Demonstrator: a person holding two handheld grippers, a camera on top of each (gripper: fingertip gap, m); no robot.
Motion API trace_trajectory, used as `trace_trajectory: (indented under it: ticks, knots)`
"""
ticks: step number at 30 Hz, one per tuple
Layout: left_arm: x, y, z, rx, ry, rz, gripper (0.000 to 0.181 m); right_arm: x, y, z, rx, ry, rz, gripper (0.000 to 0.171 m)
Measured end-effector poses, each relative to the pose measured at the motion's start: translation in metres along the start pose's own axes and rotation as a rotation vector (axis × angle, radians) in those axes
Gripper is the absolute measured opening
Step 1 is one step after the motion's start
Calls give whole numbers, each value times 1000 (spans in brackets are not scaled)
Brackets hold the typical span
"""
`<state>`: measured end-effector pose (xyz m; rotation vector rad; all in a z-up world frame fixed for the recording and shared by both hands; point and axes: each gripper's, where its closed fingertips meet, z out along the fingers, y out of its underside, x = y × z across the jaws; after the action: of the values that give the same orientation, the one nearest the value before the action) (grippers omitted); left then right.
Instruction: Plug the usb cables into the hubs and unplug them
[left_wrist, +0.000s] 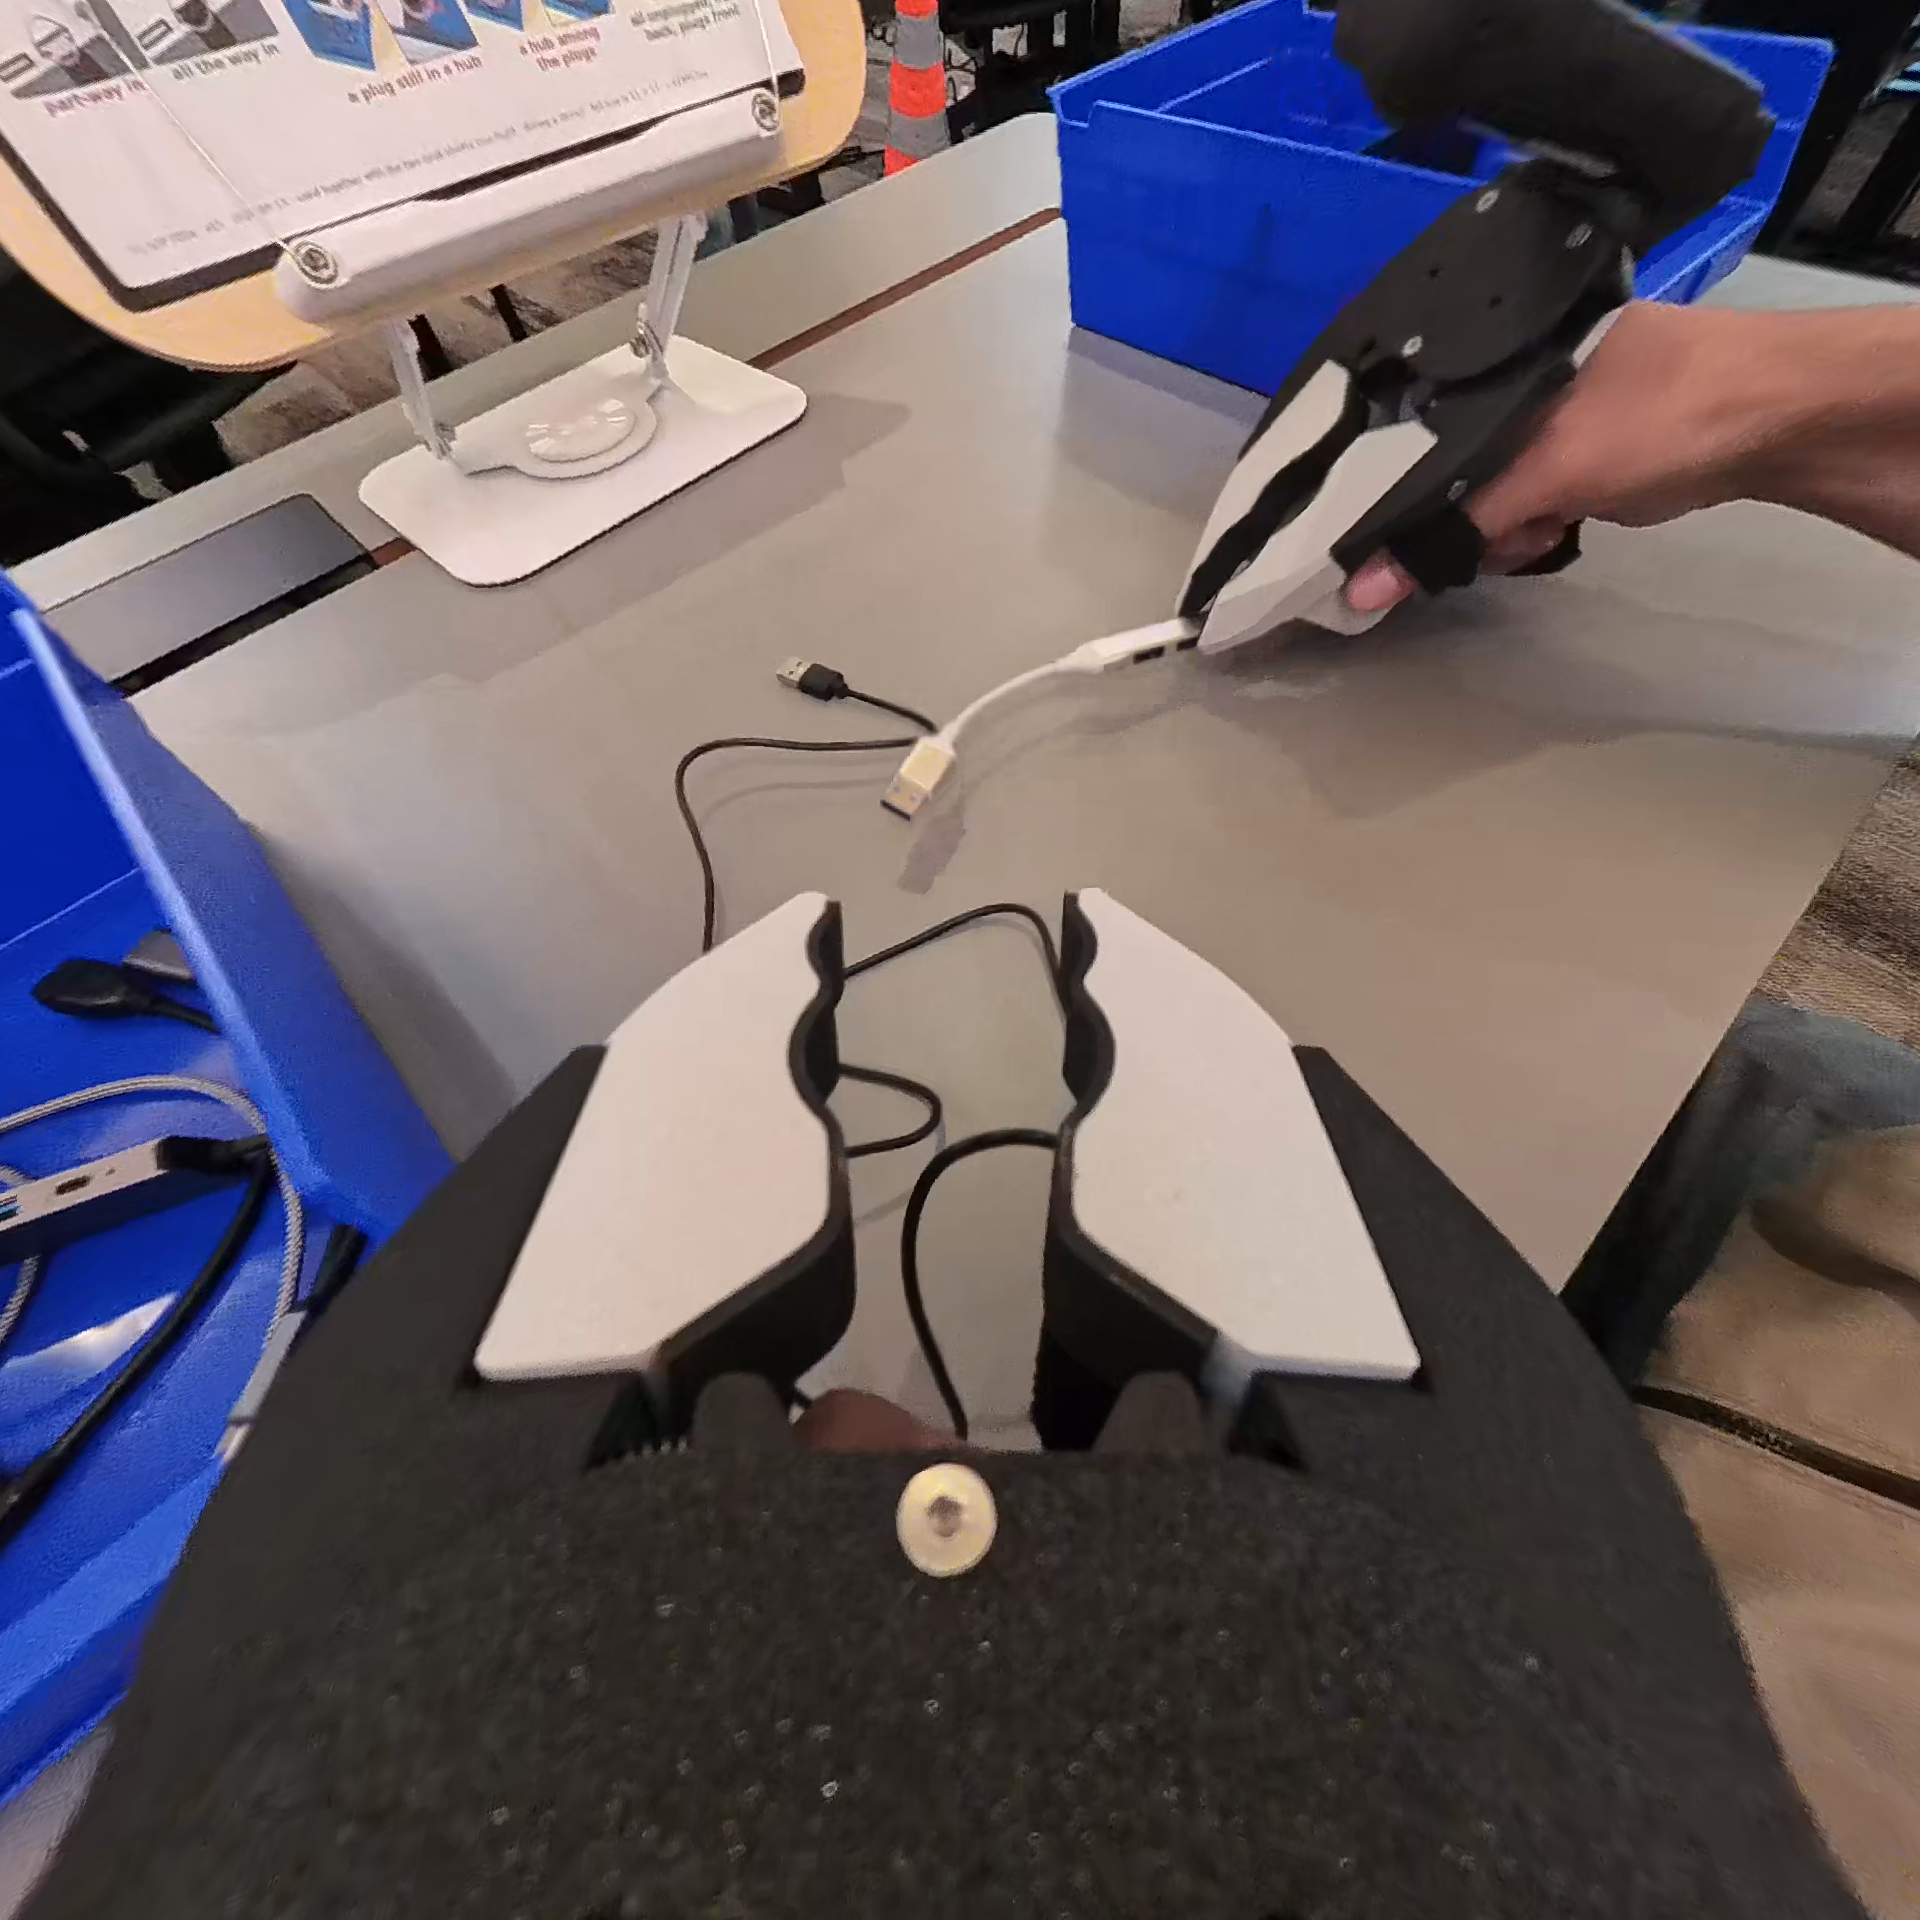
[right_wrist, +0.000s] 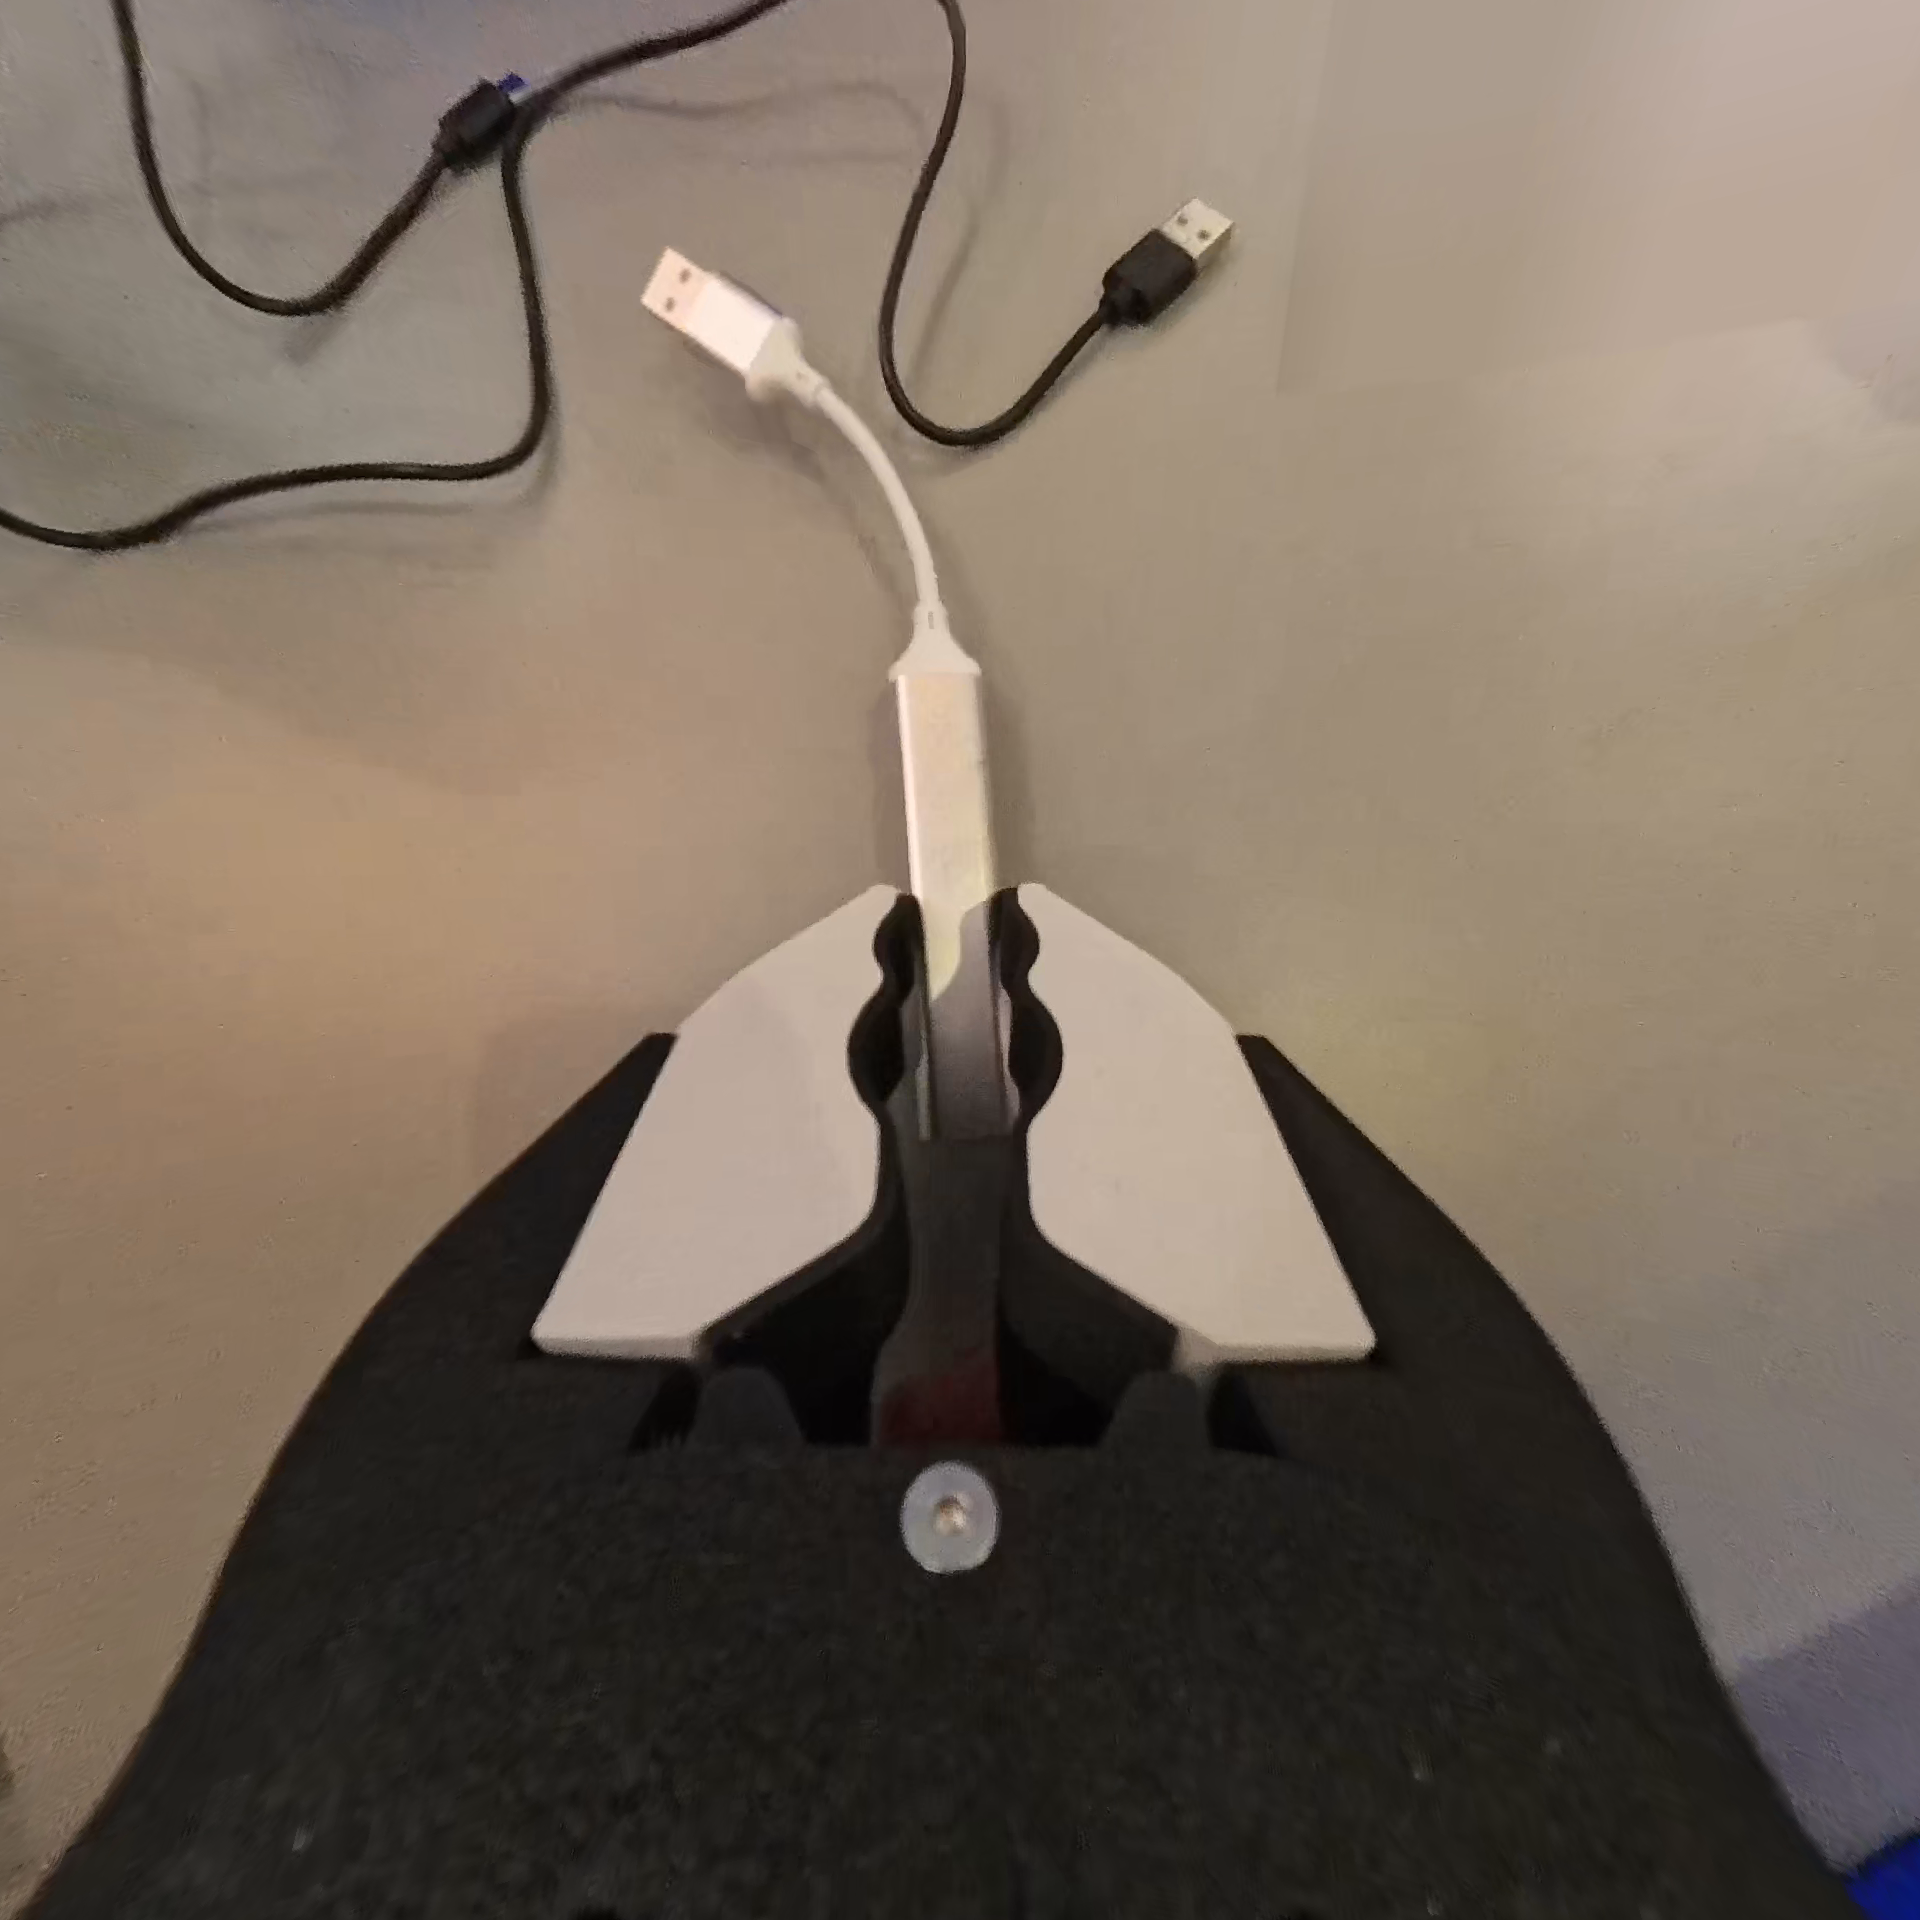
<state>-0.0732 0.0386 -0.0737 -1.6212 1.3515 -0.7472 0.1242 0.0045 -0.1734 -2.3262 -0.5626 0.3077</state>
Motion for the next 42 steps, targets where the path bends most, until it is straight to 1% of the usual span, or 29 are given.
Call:
trace_trajectory:
  ticks: [5,10,14,18,20,21,26,33,39,40,41,42]
  knots:
    - [4,-5,15,11,61,6,40,-14,-26,-28,150,-65,41,15]
    - [9,-25,41,51,166,-114,38,-34,-68,-47,298,-140,46,16]
    - [17,-49,59,120,237,-238,39,-57,-96,-44,358,-180,21,16]
    - [18,-61,69,151,254,-354,39,-73,-109,-34,372,-195,-12,15]
    - [10,-63,71,161,225,-405,32,-77,-113,-30,373,-196,-28,16]
    - [6,-64,70,168,220,-427,23,-78,-114,-28,374,-191,-36,16]
    - [4,-71,64,215,299,-570,11,-83,-118,-25,371,-189,-81,15]
    - [-2,-78,56,263,255,-565,8,-87,-126,-19,364,-157,-128,16]
    - [-5,-85,48,331,296,-634,6,-91,-135,-24,419,-196,-95,16]
    - [-6,-88,46,350,307,-649,6,-91,-136,-25,436,-199,-88,19]
    - [-8,-90,43,370,314,-668,6,-90,-137,-27,455,-196,-80,28]
    - [-9,-93,41,386,331,-684,6,-89,-137,-29,473,-193,-68,34]
